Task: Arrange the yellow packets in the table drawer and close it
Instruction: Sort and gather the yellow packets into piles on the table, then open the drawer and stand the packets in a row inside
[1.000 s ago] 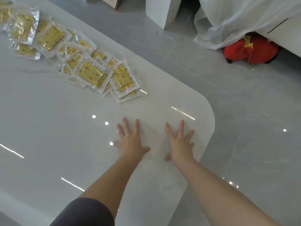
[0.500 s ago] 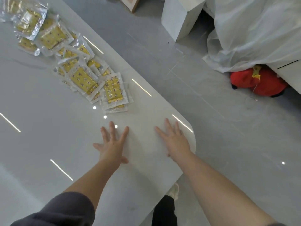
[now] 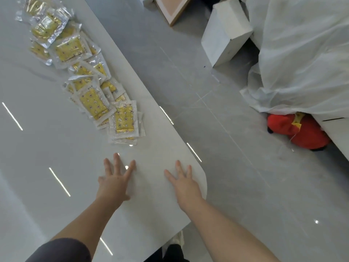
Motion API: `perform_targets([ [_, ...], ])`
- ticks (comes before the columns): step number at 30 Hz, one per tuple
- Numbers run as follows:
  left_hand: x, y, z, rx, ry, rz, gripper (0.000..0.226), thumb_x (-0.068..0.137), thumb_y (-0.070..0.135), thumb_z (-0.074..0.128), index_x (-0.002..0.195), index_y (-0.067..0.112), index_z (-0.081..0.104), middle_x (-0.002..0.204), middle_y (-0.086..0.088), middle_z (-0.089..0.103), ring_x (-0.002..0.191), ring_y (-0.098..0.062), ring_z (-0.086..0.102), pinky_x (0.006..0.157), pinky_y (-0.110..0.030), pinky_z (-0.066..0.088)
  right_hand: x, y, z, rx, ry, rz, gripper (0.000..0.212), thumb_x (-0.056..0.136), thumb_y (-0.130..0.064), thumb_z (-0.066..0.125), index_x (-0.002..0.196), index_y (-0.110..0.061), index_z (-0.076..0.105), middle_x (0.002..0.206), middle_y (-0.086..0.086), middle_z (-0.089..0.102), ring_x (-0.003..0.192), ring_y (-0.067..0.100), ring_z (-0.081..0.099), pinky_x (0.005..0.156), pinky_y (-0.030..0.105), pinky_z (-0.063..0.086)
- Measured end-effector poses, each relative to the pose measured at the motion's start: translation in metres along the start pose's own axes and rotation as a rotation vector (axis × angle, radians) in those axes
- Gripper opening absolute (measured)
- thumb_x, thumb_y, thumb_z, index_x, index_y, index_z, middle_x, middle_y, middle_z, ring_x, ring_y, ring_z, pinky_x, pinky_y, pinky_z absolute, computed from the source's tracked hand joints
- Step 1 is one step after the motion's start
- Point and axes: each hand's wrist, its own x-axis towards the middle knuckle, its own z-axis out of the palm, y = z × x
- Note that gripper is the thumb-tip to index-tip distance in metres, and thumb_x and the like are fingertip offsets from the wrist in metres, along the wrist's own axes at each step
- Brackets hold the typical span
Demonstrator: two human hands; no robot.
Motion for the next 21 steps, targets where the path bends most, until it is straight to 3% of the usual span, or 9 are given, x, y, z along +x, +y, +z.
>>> perform_targets([
  [3, 0.001, 0.017, -0.019, -0.045, 0.133, -0.049, 0.088, 0.079, 0.055, 0.068, 0.146, 0.027, 0.018, 0.153, -0.024, 0.013, 0.134, -0.041, 0.032, 0.084, -0.036, 0.049, 0.0, 0.007, -0.01, -0.024, -0.062, -0.044, 0.101, 0.081, 0.006, 0.059, 0.151, -0.042, 0.003, 0.158, -0.002, -0.025, 0.146, 0.04, -0.009, 0.095, 0.036, 0.046],
  [4, 0.003, 0.024, -0.026, -0.093, 0.195, -0.055, 0.072, 0.08, 0.049, 0.069, 0.138, 0.023, 0.035, 0.145, -0.018, 0.033, 0.121, -0.034, 0.047, 0.076, -0.034, 0.049, 0.002, 0.013, -0.013, -0.035, -0.088, -0.073, 0.096, 0.083, 0.003, 0.059, 0.151, -0.04, 0.007, 0.159, -0.002, -0.023, 0.146, 0.04, -0.005, 0.098, 0.038, 0.044],
  [6, 0.007, 0.04, -0.043, -0.23, 0.291, -0.048, 0.042, 0.082, 0.034, 0.073, 0.115, 0.014, 0.058, 0.114, -0.007, 0.058, 0.09, -0.026, 0.059, 0.063, -0.033, 0.044, 0.011, 0.029, -0.028, -0.062, -0.148, -0.153, 0.081, 0.086, -0.006, 0.059, 0.15, -0.036, 0.019, 0.161, -0.004, -0.012, 0.146, 0.036, 0.012, 0.103, 0.04, 0.04],
  [8, 0.014, 0.058, -0.063, -0.384, 0.345, -0.059, 0.02, 0.084, 0.024, 0.071, 0.097, 0.011, 0.064, 0.093, -0.004, 0.064, 0.077, -0.026, 0.06, 0.059, -0.035, 0.043, 0.023, 0.054, -0.058, -0.002, -0.152, -0.21, 0.066, 0.09, -0.016, 0.057, 0.148, -0.034, 0.031, 0.16, -0.005, 0.016, 0.14, 0.028, 0.032, 0.107, 0.036, 0.036],
  [11, 0.026, 0.084, -0.096, -0.498, 0.366, -0.165, 0.008, 0.09, 0.022, 0.064, 0.086, 0.014, 0.063, 0.083, 0.001, 0.064, 0.071, -0.022, 0.059, 0.059, -0.033, 0.044, 0.05, 0.097, -0.111, 0.088, -0.07, -0.19, 0.051, 0.091, -0.019, 0.054, 0.14, -0.03, 0.046, 0.142, 0.002, 0.051, 0.128, 0.025, 0.048, 0.104, 0.035, 0.041],
  [17, 0.057, 0.131, -0.15, -0.547, 0.348, -0.339, 0.025, 0.094, 0.035, 0.058, 0.082, 0.014, 0.063, 0.072, 0.001, 0.062, 0.063, -0.019, 0.058, 0.055, -0.027, 0.041, 0.095, 0.158, -0.187, -0.05, -0.059, -0.191, 0.056, 0.09, -0.021, 0.052, 0.144, -0.033, 0.04, 0.145, -0.003, 0.048, 0.129, 0.024, 0.049, 0.103, 0.035, 0.043],
  [21, 0.077, 0.141, -0.183, -0.555, 0.392, -0.381, 0.037, 0.096, 0.042, 0.051, 0.072, 0.015, 0.058, 0.062, 0.003, 0.054, 0.056, -0.016, 0.053, 0.047, -0.024, 0.03, 0.118, 0.17, -0.223, -0.053, -0.039, -0.201, 0.054, 0.09, -0.022, 0.052, 0.142, -0.03, 0.044, 0.142, 0.0, 0.052, 0.128, 0.024, 0.05, 0.104, 0.036, 0.043],
])
